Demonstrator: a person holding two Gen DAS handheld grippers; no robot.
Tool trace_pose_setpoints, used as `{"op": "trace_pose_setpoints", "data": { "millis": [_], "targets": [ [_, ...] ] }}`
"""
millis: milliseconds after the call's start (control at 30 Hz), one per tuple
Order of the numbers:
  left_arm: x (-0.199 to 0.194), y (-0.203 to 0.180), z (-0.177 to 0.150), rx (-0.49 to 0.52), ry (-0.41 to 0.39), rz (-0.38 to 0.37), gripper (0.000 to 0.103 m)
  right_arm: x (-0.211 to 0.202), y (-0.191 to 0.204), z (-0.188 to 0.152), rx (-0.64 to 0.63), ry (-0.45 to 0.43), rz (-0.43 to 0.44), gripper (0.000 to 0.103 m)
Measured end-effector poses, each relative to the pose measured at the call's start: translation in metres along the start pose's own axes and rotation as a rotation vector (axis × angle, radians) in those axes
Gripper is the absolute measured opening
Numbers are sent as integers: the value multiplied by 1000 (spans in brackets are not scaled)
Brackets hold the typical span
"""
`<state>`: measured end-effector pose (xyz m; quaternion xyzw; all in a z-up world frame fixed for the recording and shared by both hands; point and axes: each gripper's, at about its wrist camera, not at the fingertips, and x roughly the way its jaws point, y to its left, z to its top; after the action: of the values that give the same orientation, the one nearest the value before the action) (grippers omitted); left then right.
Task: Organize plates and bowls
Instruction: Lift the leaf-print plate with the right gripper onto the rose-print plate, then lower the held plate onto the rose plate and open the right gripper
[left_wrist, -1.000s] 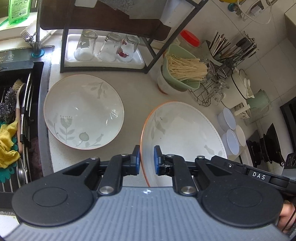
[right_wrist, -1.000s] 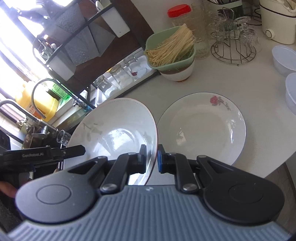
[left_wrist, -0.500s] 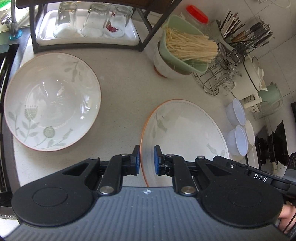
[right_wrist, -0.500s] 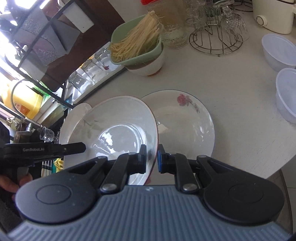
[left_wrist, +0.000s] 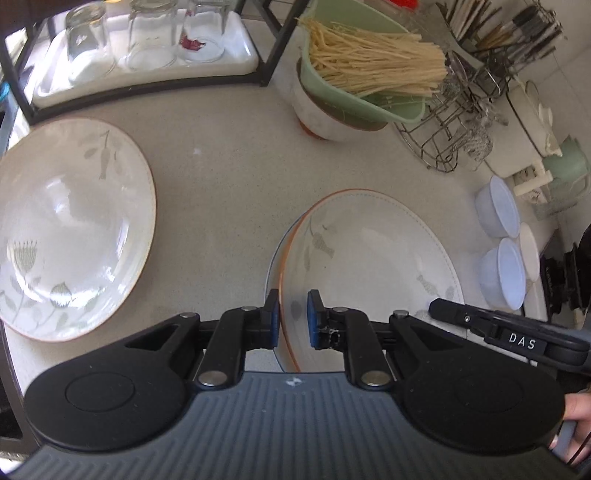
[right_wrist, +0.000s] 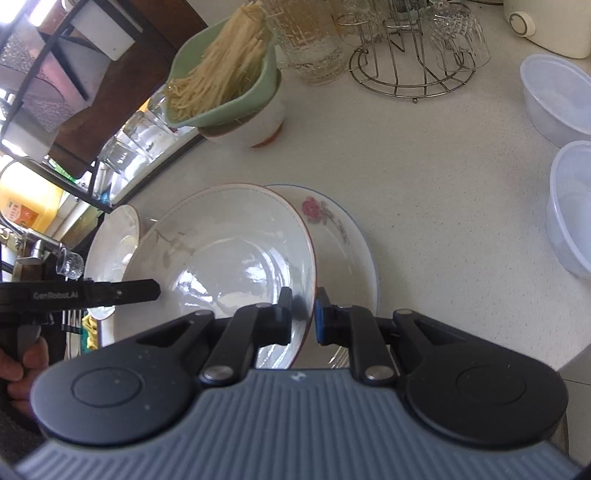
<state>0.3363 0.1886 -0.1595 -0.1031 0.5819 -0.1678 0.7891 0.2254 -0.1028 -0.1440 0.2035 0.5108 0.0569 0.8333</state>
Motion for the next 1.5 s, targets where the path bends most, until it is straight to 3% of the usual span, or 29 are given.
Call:
{"op": "trace_pose_setpoints", "data": {
  "millis": [400,800,1067,1267,1500],
  "targets": [
    [25,-8,5,14,51,23,18,12,-10,13,-49,32,-28,16],
    [31,-12,3,-10,34,56,18,21,-12,16,-45,63,-38,16],
    [25,0,-3,-109,37,19,19,24,-12,14,-47,65,-53,15],
    [14,3,-12,-105,29,24,19,16,-11,15,-53,24,-74,14],
    [-15,1,-20,-88,-38,28,20,-6,-9,18,-34,-69,-81,14]
  ]
}}
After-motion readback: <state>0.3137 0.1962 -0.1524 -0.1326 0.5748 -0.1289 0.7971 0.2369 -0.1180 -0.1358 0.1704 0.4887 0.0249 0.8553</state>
